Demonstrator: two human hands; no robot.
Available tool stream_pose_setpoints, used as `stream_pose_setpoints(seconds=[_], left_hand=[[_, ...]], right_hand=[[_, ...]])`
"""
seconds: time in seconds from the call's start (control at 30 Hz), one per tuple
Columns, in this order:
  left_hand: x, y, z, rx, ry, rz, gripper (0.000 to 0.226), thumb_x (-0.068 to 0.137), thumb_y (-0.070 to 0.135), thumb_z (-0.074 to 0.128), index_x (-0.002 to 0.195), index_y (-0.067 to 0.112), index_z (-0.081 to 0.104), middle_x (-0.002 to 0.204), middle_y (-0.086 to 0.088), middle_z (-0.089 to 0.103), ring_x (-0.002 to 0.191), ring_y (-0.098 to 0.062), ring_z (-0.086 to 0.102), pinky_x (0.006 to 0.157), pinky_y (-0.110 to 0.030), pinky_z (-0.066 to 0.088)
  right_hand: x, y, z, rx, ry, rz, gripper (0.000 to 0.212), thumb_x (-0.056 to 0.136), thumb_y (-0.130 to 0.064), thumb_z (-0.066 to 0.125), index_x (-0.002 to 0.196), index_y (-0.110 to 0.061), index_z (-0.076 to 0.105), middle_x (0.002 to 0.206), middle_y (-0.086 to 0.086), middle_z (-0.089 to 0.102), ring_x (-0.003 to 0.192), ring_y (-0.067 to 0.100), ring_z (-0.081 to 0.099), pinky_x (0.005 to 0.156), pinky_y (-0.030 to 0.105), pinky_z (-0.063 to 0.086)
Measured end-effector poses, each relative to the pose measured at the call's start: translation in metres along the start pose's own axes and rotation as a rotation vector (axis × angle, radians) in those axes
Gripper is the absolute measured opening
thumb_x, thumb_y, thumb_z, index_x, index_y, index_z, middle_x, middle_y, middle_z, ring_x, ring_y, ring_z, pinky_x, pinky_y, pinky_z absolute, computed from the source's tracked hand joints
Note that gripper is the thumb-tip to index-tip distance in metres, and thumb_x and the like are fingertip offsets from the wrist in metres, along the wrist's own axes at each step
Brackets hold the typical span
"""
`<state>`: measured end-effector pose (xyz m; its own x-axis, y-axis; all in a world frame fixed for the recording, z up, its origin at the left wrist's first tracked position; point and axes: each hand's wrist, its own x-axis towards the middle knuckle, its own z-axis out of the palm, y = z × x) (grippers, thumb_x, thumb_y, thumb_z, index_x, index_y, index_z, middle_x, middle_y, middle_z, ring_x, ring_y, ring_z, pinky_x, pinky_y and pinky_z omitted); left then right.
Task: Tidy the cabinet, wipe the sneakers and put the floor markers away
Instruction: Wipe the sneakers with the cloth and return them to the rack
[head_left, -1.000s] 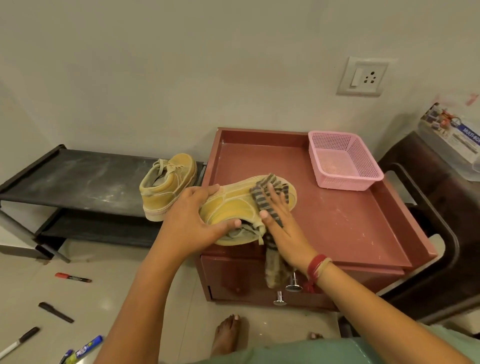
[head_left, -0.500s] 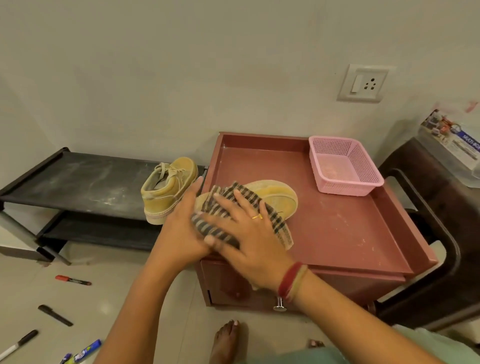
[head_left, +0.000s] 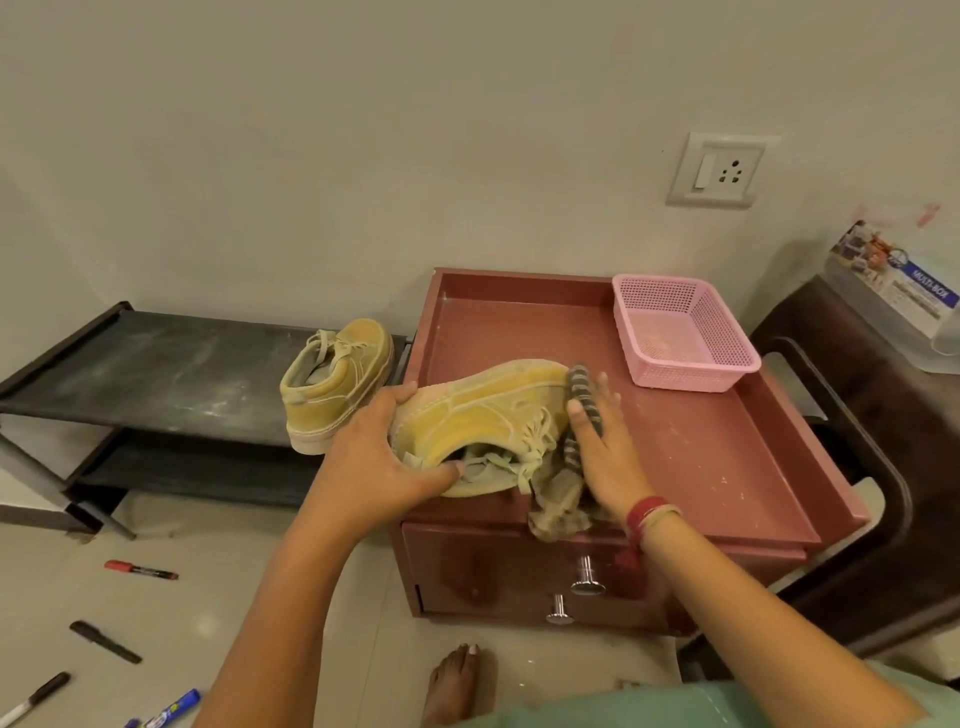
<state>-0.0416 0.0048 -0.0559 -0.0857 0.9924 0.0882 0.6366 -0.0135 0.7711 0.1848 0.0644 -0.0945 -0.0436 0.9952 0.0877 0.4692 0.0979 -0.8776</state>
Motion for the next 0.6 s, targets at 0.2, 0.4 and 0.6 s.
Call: stream_pose_setpoints(seconds=[0.2, 0.4, 0.6], left_hand=[[-0.001, -0.003, -0.001, -0.017, -0.011, -0.012, 0.088, 0.063, 0.043, 0.083, 0.138, 0.031, 0.039, 0.120, 0.013, 0.051, 0.109, -0.008, 0.052, 0.091, -0.029, 0.046], [0.000, 0.000, 0.000, -0.040, 0.028, -0.041, 0.086, 0.063, 0.045, 0.083, 0.137, 0.029, 0.043, 0.110, 0.020, 0.052, 0.104, -0.006, 0.054, 0.087, -0.025, 0.046], [-0.001, 0.000, 0.001, -0.043, 0.046, -0.060, 0.083, 0.067, 0.041, 0.082, 0.139, 0.028, 0.042, 0.118, 0.013, 0.053, 0.108, -0.008, 0.052, 0.089, -0.026, 0.045]], right_hand=[[0.000, -0.001, 0.015, -0.056, -0.157, -0.226, 0.046, 0.092, -0.056, 0.035, 0.130, -0.065, 0.009, 0.145, -0.035, 0.002, 0.138, -0.005, -0.013, 0.118, 0.044, 0.001], [-0.012, -0.014, 0.020, -0.018, -0.197, -0.307, 0.051, 0.084, -0.068, 0.026, 0.131, -0.066, 0.007, 0.146, -0.038, 0.001, 0.141, -0.001, -0.008, 0.118, 0.030, -0.001], [0.003, 0.012, 0.001, -0.198, -0.113, -0.105, 0.048, 0.087, -0.069, 0.028, 0.129, -0.062, 0.007, 0.148, -0.026, 0.000, 0.139, 0.005, -0.014, 0.117, 0.051, 0.002]])
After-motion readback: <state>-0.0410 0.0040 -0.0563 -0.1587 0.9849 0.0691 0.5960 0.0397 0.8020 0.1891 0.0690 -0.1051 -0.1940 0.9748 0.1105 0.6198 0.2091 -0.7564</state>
